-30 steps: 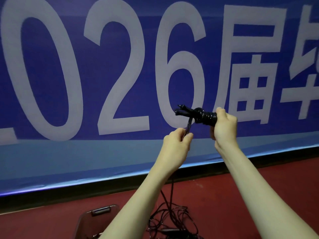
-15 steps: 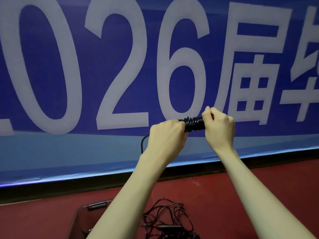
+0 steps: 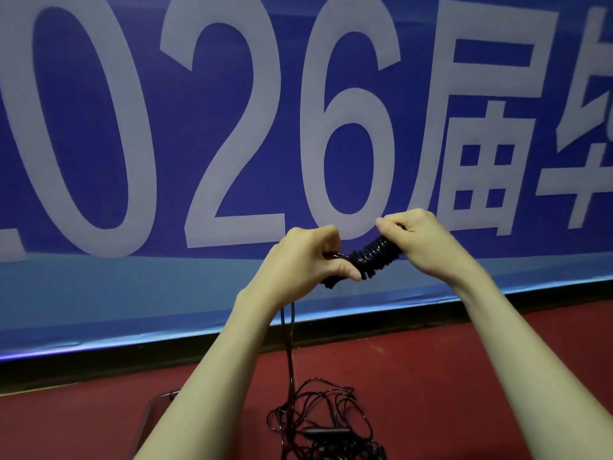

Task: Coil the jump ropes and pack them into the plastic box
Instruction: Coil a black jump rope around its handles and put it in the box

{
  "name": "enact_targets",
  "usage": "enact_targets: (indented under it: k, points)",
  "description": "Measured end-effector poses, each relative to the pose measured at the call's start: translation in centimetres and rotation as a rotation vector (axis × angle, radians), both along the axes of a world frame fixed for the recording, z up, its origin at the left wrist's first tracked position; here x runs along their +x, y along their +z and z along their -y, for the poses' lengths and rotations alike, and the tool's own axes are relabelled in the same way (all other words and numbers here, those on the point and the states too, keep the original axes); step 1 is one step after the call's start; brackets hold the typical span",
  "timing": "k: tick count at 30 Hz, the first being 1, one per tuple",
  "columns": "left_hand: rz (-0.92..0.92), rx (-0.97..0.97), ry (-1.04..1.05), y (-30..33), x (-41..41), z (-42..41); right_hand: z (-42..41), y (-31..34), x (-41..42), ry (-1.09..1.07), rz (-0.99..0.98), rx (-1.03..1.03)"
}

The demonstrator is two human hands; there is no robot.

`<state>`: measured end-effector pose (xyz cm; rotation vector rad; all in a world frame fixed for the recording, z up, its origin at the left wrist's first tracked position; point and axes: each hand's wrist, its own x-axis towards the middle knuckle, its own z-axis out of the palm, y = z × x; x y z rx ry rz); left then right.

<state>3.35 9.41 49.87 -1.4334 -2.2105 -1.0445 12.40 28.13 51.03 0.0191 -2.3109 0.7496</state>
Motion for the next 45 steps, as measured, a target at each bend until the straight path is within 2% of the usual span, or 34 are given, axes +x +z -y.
enact_targets:
  k: [6, 9, 15, 20, 24, 27, 29, 31, 33, 36, 39, 42, 45]
  points:
    - [0.418, 0.013, -0.222, -0.8, -0.3, -0.1, 0.5, 0.3, 0.5, 0.210, 0.040, -0.226]
    - [0.506, 0.015, -0.307, -1.1, -0.4, -0.1, 0.5, 0.1, 0.4, 0.256, 0.063, -0.317]
    - [0.555, 0.064, -0.467, -1.5, -0.9, -0.1, 1.1, 0.1, 0.2, 0.340, 0.065, -0.448]
    - [0.901, 0.191, -0.713, -2.7, -0.8, -1.3, 1.2, 0.6, 0.5, 0.370, 0.011, -0.605]
    - [0.979, 0.431, -0.567, -2.7, 0.0, -3.1, 1.3, 0.7, 0.1, 0.281, -0.100, -0.723]
    - [0.866, 0.535, -0.373, -2.4, 1.1, -4.0, 1.4, 0.2, -0.6, 0.145, -0.197, -0.834]
    - [0.705, 0.518, -0.217, -2.3, 1.9, -4.4, 1.5, 0.0, -1.0, 0.047, -0.250, -0.899]
    - [0.413, 0.369, 0.015, -2.2, 2.6, -4.7, 1.5, -0.2, -1.4, -0.015, -0.290, -0.953]
    - [0.083, 0.103, 0.275, -2.1, 3.1, -4.8, 1.2, -0.5, -1.6, -0.059, -0.320, -0.986]
    - [-0.189, -0.176, 0.446, -1.7, 4.0, -4.7, 0.5, -1.2, -2.0, -0.125, -0.327, -0.995]
    - [-0.339, -0.337, 0.477, -1.5, 4.4, -4.5, -0.2, -1.7, -2.4, -0.207, -0.313, -0.893]
    - [-0.444, -0.425, 0.477, -1.2, 4.7, -4.0, -0.1, -1.7, -2.4, -0.283, -0.322, -0.662]
    - [-0.421, -0.427, 0.530, -1.2, 5.8, -4.2, -0.1, -1.6, -2.1, -0.337, -0.367, -0.485]
